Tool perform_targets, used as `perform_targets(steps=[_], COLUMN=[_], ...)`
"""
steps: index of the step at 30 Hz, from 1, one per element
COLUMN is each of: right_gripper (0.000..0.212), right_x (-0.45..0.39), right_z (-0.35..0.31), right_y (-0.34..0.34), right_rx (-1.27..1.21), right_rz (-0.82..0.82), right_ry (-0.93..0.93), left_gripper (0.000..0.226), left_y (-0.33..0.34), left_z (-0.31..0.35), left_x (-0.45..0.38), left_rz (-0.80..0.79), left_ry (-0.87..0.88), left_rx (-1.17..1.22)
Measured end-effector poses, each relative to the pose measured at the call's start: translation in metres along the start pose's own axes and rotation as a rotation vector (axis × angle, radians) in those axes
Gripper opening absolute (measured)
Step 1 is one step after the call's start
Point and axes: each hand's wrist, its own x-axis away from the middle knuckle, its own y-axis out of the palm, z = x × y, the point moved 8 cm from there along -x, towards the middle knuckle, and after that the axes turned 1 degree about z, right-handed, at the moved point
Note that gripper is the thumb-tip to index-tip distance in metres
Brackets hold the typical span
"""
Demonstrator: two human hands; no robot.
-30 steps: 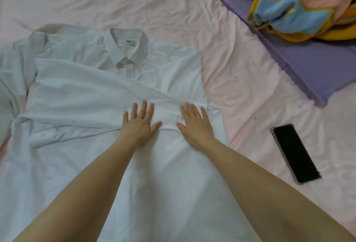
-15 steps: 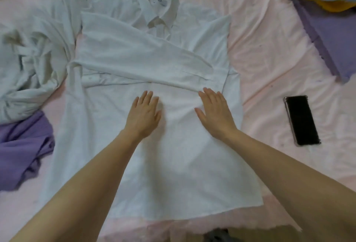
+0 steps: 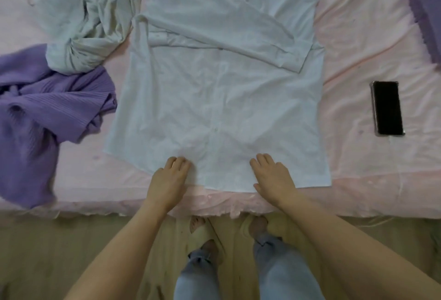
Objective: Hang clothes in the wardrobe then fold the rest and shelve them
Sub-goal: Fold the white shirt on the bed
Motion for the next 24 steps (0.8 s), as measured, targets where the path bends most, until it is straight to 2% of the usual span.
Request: perform_targets(steps=[3, 6, 9, 12, 15, 17, 18, 19, 21, 22, 24], right_gripper=[0.071, 0.078, 0.056, 0.033, 0.023, 0.024, 0.026, 0.028, 0.032, 0.039, 0.052], right_x=[-0.001, -0.003, -0.005, -0.007, 0.001, 0.004, 0.002, -0.001, -0.005, -0.008, -0.017], right_z=[-0.003, -0.007, -0.008, -0.005, 0.004, 0.012, 0.011, 0.006, -0.002, -0.006, -0.012], right_y=[0.022, 0.030, 0.031, 0.023, 0.009, 0.007, 0.007, 0.007, 0.006, 0.006, 0.002], right_rx=[0.078, 0.072, 0.034, -0.042, -0.319, -0.507, -0.514, -0.475, -0.266, -0.104, 0.161], right_rz=[-0.008, -0.011, -0.001, 0.076, 0.224, 0.321, 0.336, 0.321, 0.300, 0.289, 0.286], right_ry=[0.099, 0.140, 0.147, 0.169, 0.318, 0.439, 0.430, 0.373, 0.221, 0.154, 0.073], left_gripper=[0.070, 0.070, 0.060, 0.042, 0.019, 0.019, 0.021, 0.023, 0.025, 0.029, 0.052], left_y=[0.006, 0.012, 0.013, 0.008, 0.004, 0.002, 0.000, -0.001, -0.005, -0.006, -0.008], left_z=[0.002, 0.002, 0.003, 0.000, -0.006, -0.014, -0.019, -0.021, -0.017, -0.012, -0.001], left_x=[-0.002, -0.005, -0.008, -0.015, -0.027, -0.029, -0.029, -0.028, -0.030, -0.032, -0.037], left_rz=[0.068, 0.118, 0.157, 0.196, 0.222, 0.253, 0.281, 0.299, 0.290, 0.260, 0.205], left_ry=[0.056, 0.065, 0.099, 0.111, -0.042, -0.241, -0.325, -0.359, -0.250, -0.149, 0.060], left_rx=[-0.031, -0.064, -0.094, -0.031, 0.144, 0.358, 0.476, 0.558, 0.506, 0.390, 0.071])
